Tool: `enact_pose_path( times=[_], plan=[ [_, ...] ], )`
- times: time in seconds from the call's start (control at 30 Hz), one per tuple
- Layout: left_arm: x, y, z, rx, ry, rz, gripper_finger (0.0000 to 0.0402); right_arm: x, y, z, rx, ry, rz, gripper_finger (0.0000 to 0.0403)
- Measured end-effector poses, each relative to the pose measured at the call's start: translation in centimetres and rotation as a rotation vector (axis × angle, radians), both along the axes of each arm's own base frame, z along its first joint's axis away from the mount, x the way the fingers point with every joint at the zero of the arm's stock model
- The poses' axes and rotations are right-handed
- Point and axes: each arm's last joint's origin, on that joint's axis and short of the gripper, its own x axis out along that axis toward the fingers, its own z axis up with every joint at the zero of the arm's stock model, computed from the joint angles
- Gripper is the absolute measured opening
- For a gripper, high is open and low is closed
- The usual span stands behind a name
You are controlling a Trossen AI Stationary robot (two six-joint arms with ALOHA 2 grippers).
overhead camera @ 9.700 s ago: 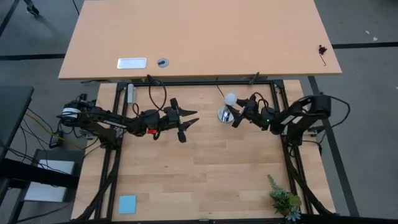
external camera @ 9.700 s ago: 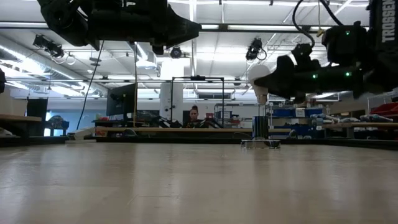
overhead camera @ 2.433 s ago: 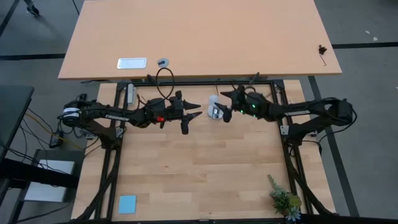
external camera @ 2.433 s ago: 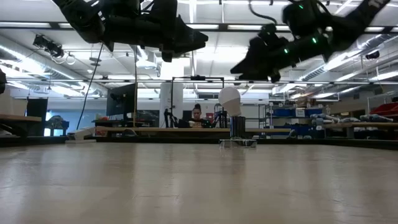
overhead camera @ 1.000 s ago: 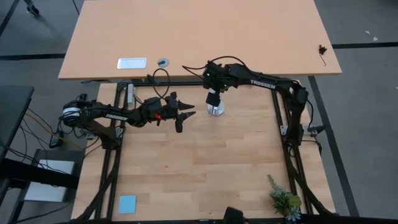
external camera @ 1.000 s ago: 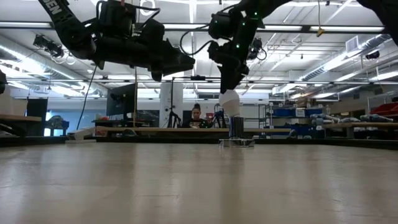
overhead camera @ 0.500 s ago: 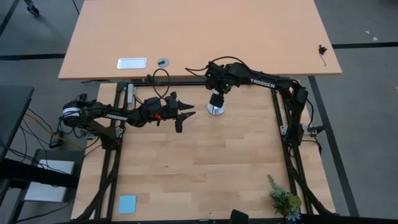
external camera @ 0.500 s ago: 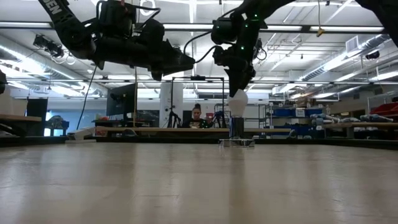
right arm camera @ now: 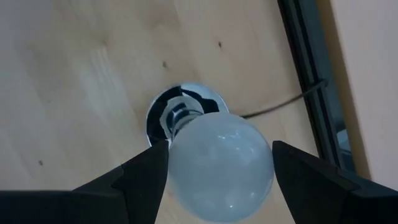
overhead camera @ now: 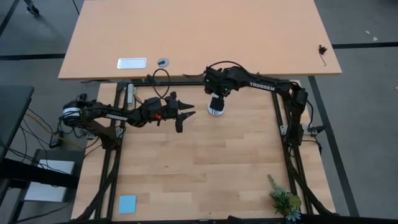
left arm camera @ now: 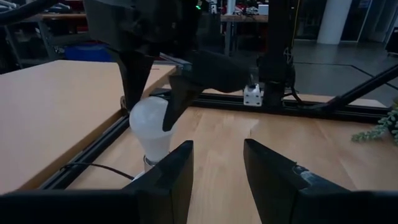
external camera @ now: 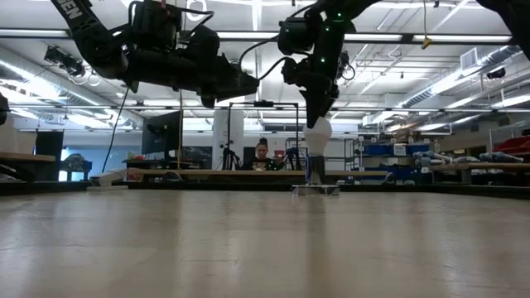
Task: Screw lightbulb
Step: Insert the white lightbulb into the silver lamp
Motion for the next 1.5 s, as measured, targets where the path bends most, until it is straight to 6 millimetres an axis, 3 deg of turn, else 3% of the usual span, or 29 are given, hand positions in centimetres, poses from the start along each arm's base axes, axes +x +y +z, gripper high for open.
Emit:
enact_pose_path(
  times=[0.67, 1.5],
  plan=[
    [0.0, 0.1, -0.2, -0.005, 0.025, 0.038, 0.0147, 0.0, 2.3, 0.6, -0.006, 0.024, 0.026, 0.0286],
    [-0.1, 0.2, -0.4, -0.010, 0.038, 0.068, 0.0147, 0.7, 2.8, 0.5, 0.000, -0.049, 0.012, 0.0290]
  ],
)
